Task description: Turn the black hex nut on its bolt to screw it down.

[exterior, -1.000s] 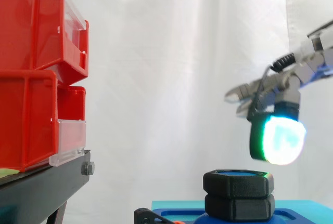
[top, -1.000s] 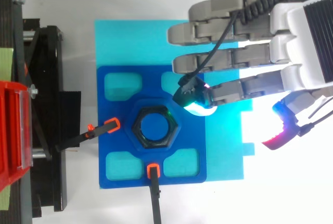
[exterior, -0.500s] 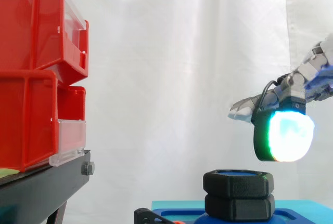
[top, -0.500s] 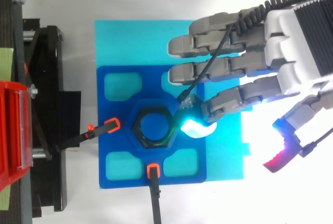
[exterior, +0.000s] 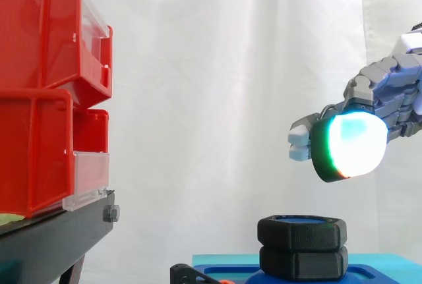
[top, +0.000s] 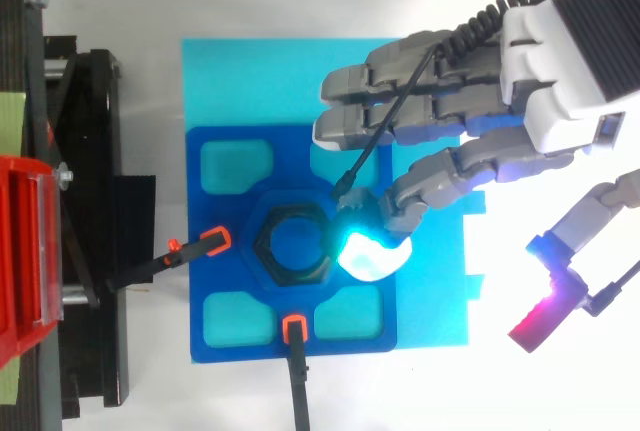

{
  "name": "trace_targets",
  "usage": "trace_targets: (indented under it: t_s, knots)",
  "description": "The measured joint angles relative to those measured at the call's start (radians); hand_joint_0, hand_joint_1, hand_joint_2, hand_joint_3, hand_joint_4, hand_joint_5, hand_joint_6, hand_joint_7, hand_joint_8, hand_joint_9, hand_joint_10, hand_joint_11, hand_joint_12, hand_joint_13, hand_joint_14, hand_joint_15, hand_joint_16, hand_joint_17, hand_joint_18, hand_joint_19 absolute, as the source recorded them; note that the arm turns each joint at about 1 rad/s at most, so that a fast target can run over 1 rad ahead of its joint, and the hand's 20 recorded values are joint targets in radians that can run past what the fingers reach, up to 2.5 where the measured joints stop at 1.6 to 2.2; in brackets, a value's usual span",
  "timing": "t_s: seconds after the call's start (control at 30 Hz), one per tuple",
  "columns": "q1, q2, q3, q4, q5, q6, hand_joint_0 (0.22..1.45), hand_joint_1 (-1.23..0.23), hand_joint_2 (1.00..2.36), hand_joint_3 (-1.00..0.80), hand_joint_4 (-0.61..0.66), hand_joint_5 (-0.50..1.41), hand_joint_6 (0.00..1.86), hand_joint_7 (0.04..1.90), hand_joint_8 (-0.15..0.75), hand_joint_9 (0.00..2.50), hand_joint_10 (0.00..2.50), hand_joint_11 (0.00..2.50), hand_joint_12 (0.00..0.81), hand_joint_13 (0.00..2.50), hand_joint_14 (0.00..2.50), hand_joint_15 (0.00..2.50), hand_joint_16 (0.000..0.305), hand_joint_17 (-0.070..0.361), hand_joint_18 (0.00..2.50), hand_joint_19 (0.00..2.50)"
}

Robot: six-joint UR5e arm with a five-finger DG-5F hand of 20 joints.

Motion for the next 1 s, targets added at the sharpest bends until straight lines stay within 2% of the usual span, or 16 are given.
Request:
trace_targets:
  t_s: [0.3,1.0]
  knots:
    - [0.0,0.0,0.0,0.002,0.0,0.001,0.5,-0.48,1.0,-0.5,-0.02,-0.3,0.5,0.61,0.111,0.1,0.0,0.0,0.315,0.0,0.0,0.0,0.049,0.109,0.0,0.18]
    - [0.0,0.0,0.001,0.005,0.0,0.001,0.49,-0.49,1.0,-0.5,0.02,-0.3,0.5,0.62,0.114,0.15,0.0,0.0,0.318,0.0,0.0,0.0,0.048,0.108,0.0,0.19]
